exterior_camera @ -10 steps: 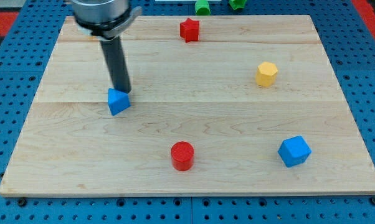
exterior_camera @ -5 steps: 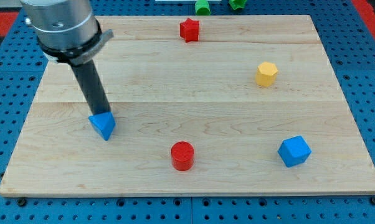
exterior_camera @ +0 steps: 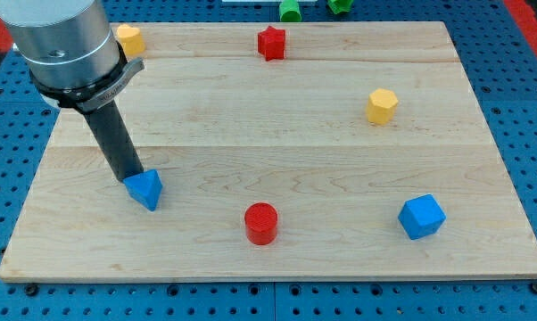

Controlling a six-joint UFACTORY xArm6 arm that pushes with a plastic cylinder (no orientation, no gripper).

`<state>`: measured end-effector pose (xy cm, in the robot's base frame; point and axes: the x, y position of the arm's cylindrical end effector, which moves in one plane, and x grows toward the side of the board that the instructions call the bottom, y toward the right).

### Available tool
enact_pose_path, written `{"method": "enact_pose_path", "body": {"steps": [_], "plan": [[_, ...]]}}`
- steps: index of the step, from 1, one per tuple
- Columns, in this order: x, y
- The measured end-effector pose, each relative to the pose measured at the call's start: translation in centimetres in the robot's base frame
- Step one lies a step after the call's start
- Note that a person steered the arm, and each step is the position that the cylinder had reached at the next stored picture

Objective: Place the blue triangle left horizontally towards red circle

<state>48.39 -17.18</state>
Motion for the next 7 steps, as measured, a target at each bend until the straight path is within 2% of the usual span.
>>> {"method": "enact_pose_path", "body": {"steps": [1, 2, 3, 4, 5, 6, 7], "plan": [[-3.0, 2.7], [1.0, 7.4], [3.4, 5.2], [2.0, 1.1], [-0.5, -0.2], [2.1, -5.3], [5.0, -6.9]]}}
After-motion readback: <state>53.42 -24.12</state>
